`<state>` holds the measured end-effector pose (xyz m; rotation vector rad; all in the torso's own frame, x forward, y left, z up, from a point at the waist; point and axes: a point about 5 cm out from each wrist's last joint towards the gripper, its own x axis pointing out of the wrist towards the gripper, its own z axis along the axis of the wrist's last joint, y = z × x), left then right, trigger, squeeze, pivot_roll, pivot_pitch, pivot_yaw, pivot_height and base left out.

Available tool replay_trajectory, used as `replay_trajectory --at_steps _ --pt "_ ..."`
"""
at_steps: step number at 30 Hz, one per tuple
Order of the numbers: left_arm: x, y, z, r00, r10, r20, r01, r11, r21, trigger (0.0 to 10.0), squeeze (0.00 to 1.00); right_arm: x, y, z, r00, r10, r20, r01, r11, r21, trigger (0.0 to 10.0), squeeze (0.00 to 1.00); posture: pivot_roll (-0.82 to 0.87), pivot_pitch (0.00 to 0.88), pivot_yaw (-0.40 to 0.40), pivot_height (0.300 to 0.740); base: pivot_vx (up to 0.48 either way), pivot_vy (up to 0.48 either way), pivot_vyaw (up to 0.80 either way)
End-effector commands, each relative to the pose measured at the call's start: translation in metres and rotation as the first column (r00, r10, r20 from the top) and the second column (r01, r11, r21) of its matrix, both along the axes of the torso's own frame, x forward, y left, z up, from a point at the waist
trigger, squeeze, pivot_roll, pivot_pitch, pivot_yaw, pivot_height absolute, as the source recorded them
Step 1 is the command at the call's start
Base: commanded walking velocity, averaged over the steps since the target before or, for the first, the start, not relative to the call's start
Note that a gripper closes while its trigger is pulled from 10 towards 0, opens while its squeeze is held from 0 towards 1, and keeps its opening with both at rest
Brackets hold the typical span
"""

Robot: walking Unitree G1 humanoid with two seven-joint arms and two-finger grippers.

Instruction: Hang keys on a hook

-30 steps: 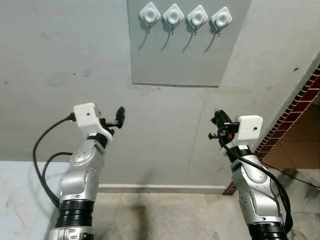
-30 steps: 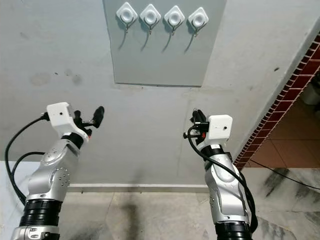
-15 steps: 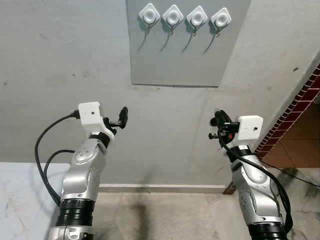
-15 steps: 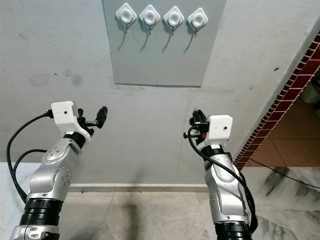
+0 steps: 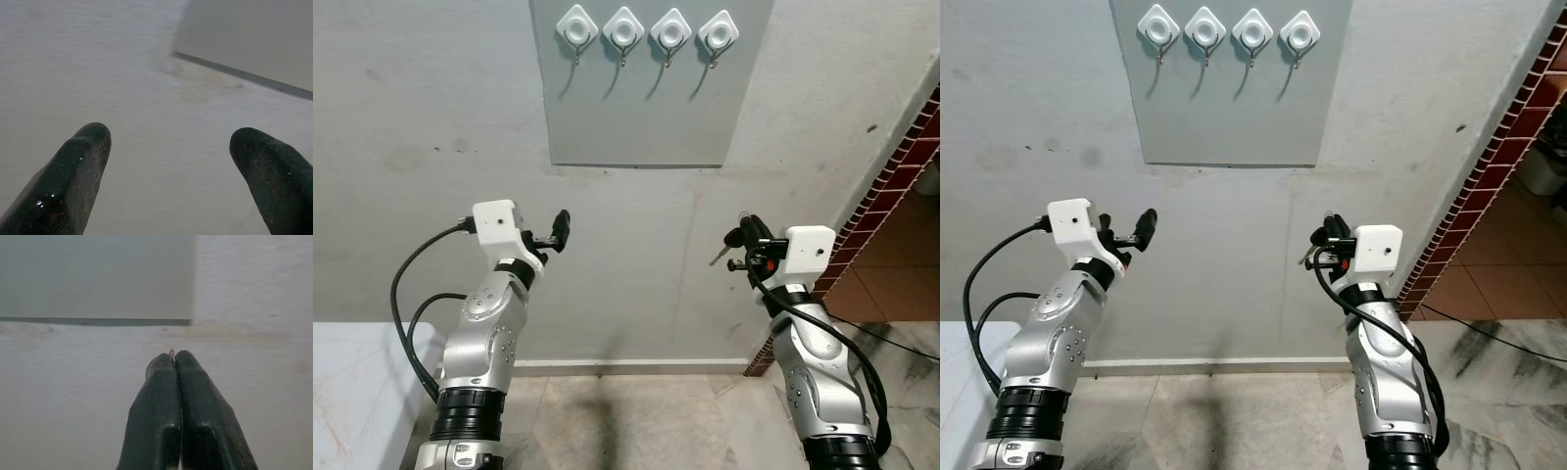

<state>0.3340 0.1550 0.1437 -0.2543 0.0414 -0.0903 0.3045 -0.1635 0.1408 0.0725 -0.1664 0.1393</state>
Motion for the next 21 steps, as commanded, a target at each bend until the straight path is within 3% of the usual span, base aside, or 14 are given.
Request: replay_trajectory --at_steps 1,4,11,21 --pt "0.002 0.003 0.001 1.0 0.006 -0.007 -0.006 1.0 0.008 10.0 0.0 0.001 0.002 0.007 1.0 0.002 0.027 -0.002 1.0 0.005 10.0 0.0 0.02 0.0 0.003 0.732 0.0 0.0 0.0" --pt "0.003 0.0 0.002 1.0 -0.01 -0.002 0.01 1.0 0.016 10.0 0.0 0.002 0.001 0.007 1.0 -0.013 0.022 0.013 1.0 -0.002 10.0 0.0 0.02 0.0 0.004 0.732 0.0 0.0 0.0" --pt "0.006 -0.017 0.018 0.987 -0.153 0.054 0.147 0.984 0.099 10.0 0.0 0.009 0.0 0.01 0.999 -0.008 0.032 0.009 1.0 -0.013 10.0 0.0 0.01 0.0 0.008 0.732 0.0 0.0 0.0" --pt "0.019 -0.042 0.045 0.95 -0.287 0.126 0.266 0.951 0.161 10.0 0.0 0.041 0.013 0.038 0.992 0.061 0.112 -0.057 0.998 -0.04 10.0 0.0 0.01 0.004 0.016 0.732 0.0 0.0 0.0"
